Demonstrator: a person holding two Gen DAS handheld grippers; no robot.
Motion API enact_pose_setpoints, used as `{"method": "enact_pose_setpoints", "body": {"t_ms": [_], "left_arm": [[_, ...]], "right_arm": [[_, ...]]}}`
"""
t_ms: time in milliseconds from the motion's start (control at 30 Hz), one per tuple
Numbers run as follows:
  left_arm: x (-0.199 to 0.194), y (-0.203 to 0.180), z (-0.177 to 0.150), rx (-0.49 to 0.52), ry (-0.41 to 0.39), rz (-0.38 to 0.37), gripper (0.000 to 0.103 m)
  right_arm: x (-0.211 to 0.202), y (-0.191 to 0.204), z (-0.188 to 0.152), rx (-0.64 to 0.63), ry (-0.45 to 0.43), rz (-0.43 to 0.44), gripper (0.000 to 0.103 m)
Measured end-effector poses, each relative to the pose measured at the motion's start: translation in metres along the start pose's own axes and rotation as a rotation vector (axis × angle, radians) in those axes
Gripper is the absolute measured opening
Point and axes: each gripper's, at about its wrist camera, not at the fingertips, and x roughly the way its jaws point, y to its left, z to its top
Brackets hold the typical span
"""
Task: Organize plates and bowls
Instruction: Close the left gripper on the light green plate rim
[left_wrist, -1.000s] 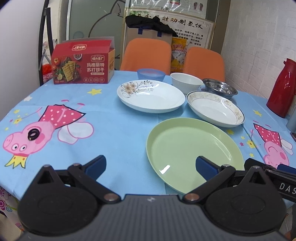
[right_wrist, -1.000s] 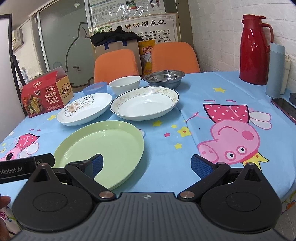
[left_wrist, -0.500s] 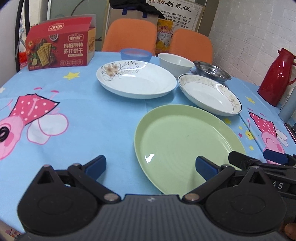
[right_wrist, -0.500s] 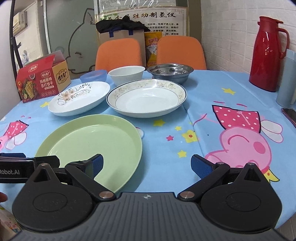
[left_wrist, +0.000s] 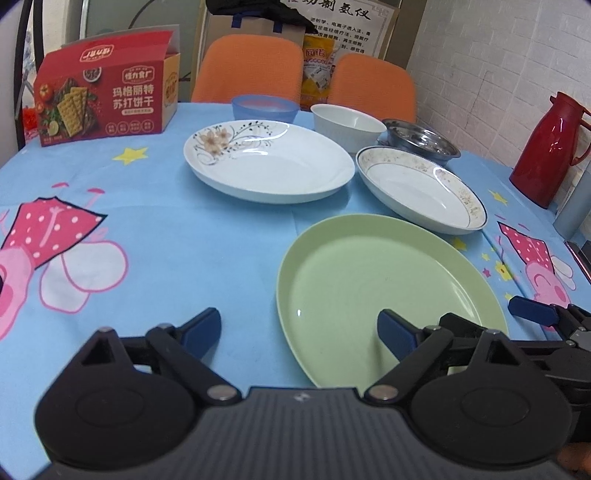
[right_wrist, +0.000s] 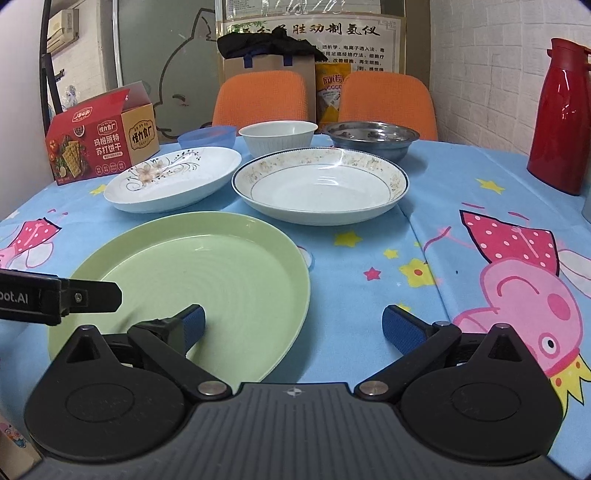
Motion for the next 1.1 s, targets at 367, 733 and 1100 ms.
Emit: {"method": "enact_pose_setpoints", "body": {"t_ms": [367, 733, 1100], "left_arm": [[0.005, -0.009, 0.006, 0.001, 0.023, -0.010, 0.085], [0.008, -0.029, 0.000, 0.036, -0.017, 0.054, 0.041], [-0.025, 0.014, 0.003, -0.039, -0.036, 0.110, 0.041]], "right_arm": [[-0.005, 0.000, 0.005, -0.012, 0.003, 0.048, 0.103], [-0.005, 0.020, -0.004, -0.022, -0.052, 0.051, 0.103], [-0.018, 0.073, 0.005, -0.078, -0.096, 0.084, 0.103]]}}
